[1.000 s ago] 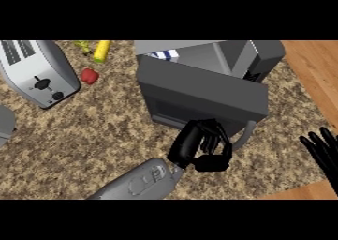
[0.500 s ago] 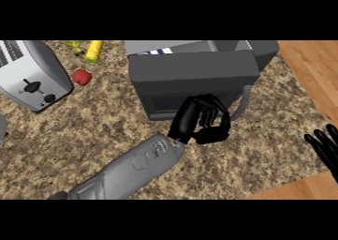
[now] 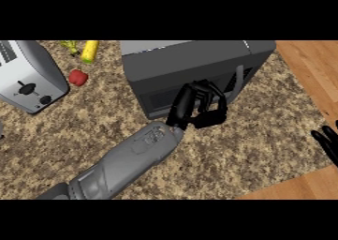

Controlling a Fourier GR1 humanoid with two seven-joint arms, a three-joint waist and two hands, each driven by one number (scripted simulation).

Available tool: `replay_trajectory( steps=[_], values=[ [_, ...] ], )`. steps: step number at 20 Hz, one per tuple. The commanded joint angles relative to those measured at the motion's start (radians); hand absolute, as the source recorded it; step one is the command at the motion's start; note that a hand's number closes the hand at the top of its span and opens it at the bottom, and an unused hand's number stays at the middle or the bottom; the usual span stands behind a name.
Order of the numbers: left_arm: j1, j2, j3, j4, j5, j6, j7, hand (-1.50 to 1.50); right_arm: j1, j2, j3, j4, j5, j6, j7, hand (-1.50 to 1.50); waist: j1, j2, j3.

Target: Pick up the milk, place it into the microwave and close the microwave

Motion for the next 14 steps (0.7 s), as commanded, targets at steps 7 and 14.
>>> replay_trajectory(
  steps=[7,14],
  values=[
    [-0.056,0.001,0.07,0.084,0.116,-0.021,-0.065,1.5,-0.023,-0.021,-0.023,-0.007,-0.057,-0.01,0.023,-1.5,-0.014,0.019,0.001],
    [-0.054,0.001,0.08,0.113,0.163,0.014,-0.106,1.5,-0.018,-0.047,-0.025,-0.03,-0.104,0.02,0.036,-1.5,-0.021,0.018,0.003]
  ],
)
